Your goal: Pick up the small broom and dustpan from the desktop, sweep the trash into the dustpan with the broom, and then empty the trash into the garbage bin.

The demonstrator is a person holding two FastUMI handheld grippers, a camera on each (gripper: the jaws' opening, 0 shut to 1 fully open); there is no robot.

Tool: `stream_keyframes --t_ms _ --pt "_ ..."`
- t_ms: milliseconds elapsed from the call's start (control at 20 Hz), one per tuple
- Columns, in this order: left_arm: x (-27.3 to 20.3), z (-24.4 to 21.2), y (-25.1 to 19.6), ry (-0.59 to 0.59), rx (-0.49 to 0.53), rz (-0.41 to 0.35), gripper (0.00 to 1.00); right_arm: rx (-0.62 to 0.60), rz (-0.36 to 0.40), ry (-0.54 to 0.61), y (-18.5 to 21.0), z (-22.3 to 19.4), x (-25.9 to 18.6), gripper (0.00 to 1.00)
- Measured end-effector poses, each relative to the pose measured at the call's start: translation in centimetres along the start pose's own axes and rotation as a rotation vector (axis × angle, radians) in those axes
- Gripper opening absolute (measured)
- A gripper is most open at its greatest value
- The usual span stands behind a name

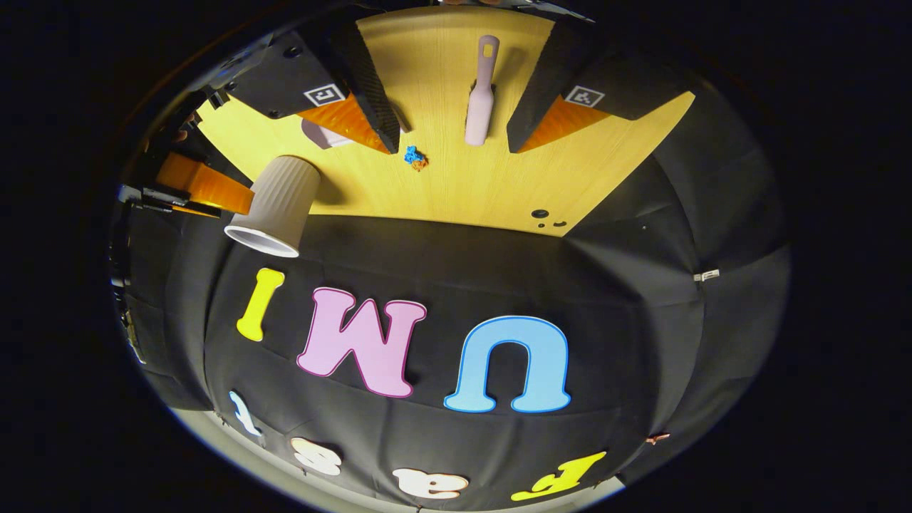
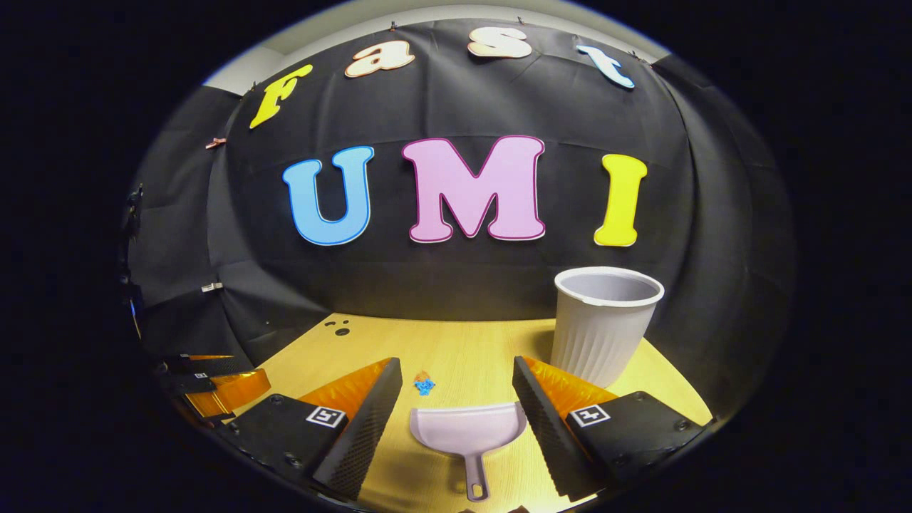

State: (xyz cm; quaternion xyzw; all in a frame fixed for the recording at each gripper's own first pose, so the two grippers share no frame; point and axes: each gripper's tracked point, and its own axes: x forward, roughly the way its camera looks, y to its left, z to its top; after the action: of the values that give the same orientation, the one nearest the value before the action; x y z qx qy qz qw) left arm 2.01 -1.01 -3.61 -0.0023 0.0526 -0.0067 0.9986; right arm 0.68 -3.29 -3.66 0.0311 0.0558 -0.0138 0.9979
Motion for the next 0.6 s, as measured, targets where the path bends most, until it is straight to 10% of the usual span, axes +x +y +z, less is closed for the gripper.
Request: stream_keyframes --t_ms 600 --pt "4.0 -5.5 3.0 0.224 -0.079 0.028 0.96 -0.002 -0.002 0.070 -1.6 -2.1 1.8 0.97"
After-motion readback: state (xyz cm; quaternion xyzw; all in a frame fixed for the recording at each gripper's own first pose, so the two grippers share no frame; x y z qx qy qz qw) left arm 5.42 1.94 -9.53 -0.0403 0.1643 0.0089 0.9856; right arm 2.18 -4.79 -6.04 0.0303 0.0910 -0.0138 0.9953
